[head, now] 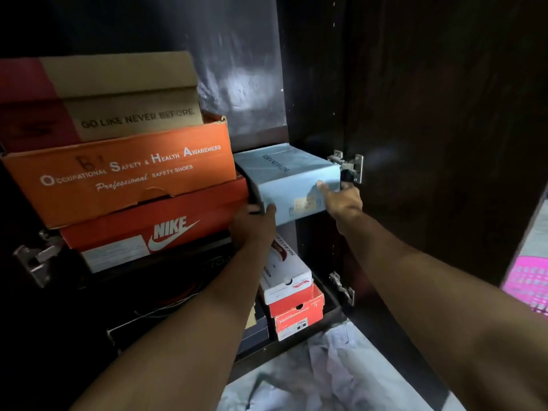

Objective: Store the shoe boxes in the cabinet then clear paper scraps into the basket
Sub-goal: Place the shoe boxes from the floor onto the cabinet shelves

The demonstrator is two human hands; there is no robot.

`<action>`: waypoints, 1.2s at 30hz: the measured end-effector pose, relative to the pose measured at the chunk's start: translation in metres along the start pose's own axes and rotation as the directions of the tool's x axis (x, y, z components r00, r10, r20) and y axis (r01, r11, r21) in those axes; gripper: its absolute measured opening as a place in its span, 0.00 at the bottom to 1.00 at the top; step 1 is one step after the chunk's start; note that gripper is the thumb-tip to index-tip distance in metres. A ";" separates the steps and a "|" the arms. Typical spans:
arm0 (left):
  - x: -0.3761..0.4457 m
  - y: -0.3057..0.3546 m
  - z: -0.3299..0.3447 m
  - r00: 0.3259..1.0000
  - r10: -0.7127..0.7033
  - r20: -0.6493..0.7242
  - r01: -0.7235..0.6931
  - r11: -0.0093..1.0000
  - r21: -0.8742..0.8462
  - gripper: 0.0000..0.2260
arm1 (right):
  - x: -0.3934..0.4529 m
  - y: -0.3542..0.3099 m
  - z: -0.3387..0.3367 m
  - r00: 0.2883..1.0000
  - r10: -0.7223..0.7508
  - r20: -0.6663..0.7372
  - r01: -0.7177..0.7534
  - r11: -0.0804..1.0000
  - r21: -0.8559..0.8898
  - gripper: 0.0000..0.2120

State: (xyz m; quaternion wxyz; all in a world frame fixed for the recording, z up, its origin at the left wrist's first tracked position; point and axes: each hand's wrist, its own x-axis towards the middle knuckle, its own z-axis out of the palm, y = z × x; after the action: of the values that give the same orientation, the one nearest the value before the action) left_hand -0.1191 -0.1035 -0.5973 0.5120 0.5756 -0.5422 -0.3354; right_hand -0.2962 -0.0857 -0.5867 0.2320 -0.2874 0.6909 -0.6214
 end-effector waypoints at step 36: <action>-0.330 0.030 0.096 0.564 0.364 0.741 -0.026 0.905 -0.425 0.07 | -0.274 0.080 -0.369 0.979 -0.187 -0.087 0.165 0.963 -0.212 0.07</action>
State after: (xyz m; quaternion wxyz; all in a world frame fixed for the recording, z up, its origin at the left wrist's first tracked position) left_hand -0.2793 0.1977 -0.6490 0.3420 0.1886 -0.7032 -0.5941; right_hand -0.3557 0.3742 -0.6317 0.1082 -0.3366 0.7341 -0.5798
